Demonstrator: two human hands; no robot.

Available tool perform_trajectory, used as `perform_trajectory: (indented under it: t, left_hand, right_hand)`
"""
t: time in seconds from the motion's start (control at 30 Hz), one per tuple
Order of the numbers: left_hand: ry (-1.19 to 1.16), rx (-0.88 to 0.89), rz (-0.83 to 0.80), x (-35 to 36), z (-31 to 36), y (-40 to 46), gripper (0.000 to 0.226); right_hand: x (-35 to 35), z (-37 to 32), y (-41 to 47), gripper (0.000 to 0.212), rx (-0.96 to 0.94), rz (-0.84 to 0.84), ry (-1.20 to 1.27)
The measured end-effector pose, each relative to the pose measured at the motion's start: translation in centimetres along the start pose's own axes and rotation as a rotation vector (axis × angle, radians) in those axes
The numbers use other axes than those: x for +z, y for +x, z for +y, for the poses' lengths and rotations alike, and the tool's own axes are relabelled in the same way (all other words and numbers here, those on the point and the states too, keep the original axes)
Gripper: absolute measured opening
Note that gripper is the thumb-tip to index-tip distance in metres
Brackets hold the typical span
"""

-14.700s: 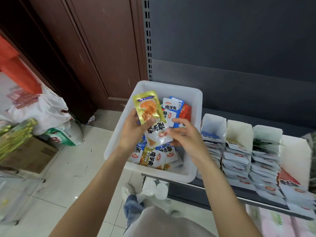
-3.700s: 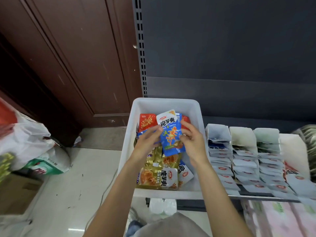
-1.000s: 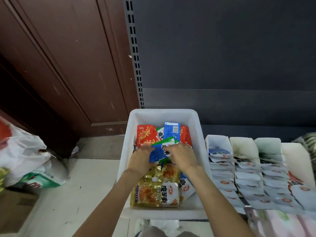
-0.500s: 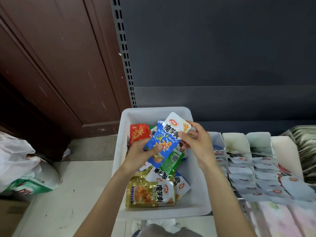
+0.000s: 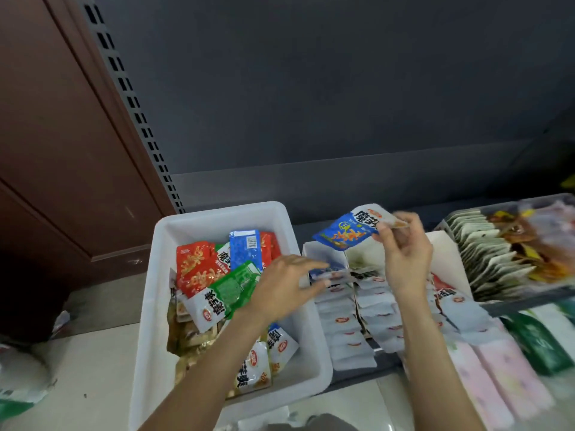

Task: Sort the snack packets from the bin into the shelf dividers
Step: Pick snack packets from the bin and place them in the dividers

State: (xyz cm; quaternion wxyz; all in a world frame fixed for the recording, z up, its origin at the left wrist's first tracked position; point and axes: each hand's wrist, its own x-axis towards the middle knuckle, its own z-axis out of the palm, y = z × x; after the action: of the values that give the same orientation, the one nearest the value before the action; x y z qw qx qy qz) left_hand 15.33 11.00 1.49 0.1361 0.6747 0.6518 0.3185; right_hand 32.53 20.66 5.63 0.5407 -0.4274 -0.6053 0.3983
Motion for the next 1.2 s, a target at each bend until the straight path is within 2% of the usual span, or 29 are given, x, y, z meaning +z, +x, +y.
perform_trajectory:
  t: [0.03, 0.1, 0.2, 0.3, 0.4, 0.53, 0.6, 0.7, 0.73, 0.8, 0.87, 0.9, 1.03, 1.2]
  left_hand:
    - [0.058, 0.038, -0.05, 0.7, 0.2, -0.1, 0.038]
    - [0.096, 0.092, -0.081, 1.6, 0.2, -0.4, 0.028]
    - [0.086, 0.131, -0.056, 2.4, 0.0, -0.9, 0.017]
    - [0.095, 0.148, -0.04, 2.6, -0.2, -1.0, 0.015]
    - [0.111, 0.166, -0.012, 2.5, -0.2, -1.1, 0.013]
    - [0.052, 0.084, 0.083, 1.5, -0.3, -2.0, 0.022]
    - [0.016, -0.017, 0.191, 0.4, -1.1, -3.2, 0.027]
    - [0.039, -0.236, 0.316, -0.7, -4.3, -5.8, 0.021]
    - [0.058, -0.332, 0.285, -1.0, -5.5, -6.7, 0.022]
    - [0.11, -0.507, 0.11, -1.3, -7.1, -8.2, 0.04]
    - [0.195, -0.602, -0.098, -1.3, -7.6, -9.2, 0.061]
    - [0.228, -0.611, -0.159, -1.2, -7.7, -9.5, 0.067]
    - [0.229, -0.599, -0.15, -0.9, -7.8, -10.1, 0.062]
    - [0.281, -0.641, -0.091, -1.5, -8.5, -10.3, 0.04]
  right_hand:
    - [0.1, 0.7, 0.2, 0.032, -0.005, -0.049, -0.071]
    - [0.5, 2.1, 0.5, 0.019, -0.034, -0.189, -0.262]
    - [1.4, 3.2, 0.3, 0.005, -0.248, -0.423, -0.672]
    - [1.7, 3.5, 0.1, 0.003, -0.442, -0.514, -0.919]
    - [1.6, 3.4, 0.3, 0.004, -0.47, -0.57, -1.044]
    - [1.5, 2.3, -0.2, 0.016, -0.454, -0.59, -1.066]
    - [1.9, 0.9, -1.3, 0.025, -0.489, -0.512, -0.903]
    - [4.1, -1.6, -4.0, 0.024, -0.565, -0.47, -0.667]
    - [5.1, -1.9, -5.0, 0.024, -0.559, -0.509, -0.626]
    - [7.6, -1.4, -6.9, 0.025, -0.462, -0.684, -0.642]
    - [9.9, 0.2, -8.6, 0.04, -0.37, -0.897, -0.756]
    - [10.9, 1.2, -9.2, 0.048, -0.389, -0.977, -0.848]
    - [13.0, 3.9, -10.5, 0.058, -0.522, -1.18, -1.093]
    - [13.6, 5.8, -10.8, 0.048, -0.635, -1.193, -1.083]
